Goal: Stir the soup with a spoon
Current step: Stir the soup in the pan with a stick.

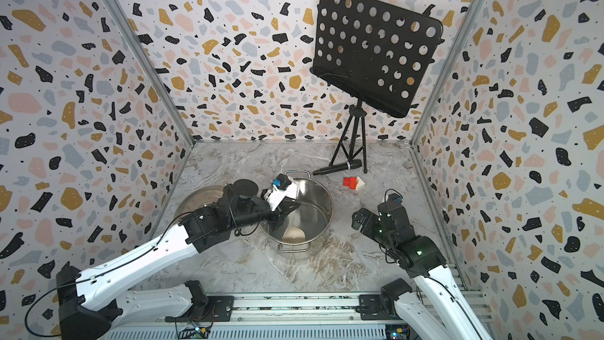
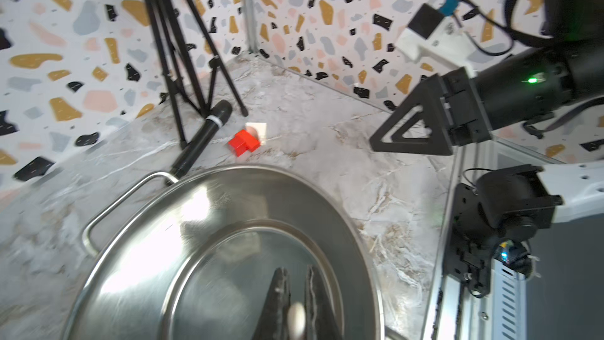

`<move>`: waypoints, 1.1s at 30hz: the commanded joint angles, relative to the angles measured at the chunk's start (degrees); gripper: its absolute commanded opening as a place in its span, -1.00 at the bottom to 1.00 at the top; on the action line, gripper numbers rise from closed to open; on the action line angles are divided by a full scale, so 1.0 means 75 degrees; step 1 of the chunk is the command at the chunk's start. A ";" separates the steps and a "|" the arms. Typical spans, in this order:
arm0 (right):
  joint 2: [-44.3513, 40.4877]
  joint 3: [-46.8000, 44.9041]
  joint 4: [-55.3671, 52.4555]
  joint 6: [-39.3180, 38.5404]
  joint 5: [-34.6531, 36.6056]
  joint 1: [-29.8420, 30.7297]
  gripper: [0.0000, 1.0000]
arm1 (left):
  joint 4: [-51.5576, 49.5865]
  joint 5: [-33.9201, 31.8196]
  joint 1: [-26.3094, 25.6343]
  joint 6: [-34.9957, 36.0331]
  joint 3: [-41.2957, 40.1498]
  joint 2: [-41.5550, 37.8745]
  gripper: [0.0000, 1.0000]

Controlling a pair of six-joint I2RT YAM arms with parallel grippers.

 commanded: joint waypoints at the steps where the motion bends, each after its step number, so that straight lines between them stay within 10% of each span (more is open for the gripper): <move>1: 0.0049 0.0034 0.0122 -0.0019 -0.0018 -0.0029 1.00 | 0.0192 -0.0230 0.0591 0.0067 -0.0036 -0.0138 -1.00; 17: 0.0074 0.0585 -0.0046 -0.0217 -0.0030 -0.0029 1.00 | 0.1128 -0.0423 0.1243 0.0395 0.2852 0.3520 -1.00; 33: -0.0287 0.0162 -0.0110 0.0000 0.0199 -0.0029 1.00 | 0.0985 0.0319 -0.0996 0.0744 0.3081 0.3360 -1.00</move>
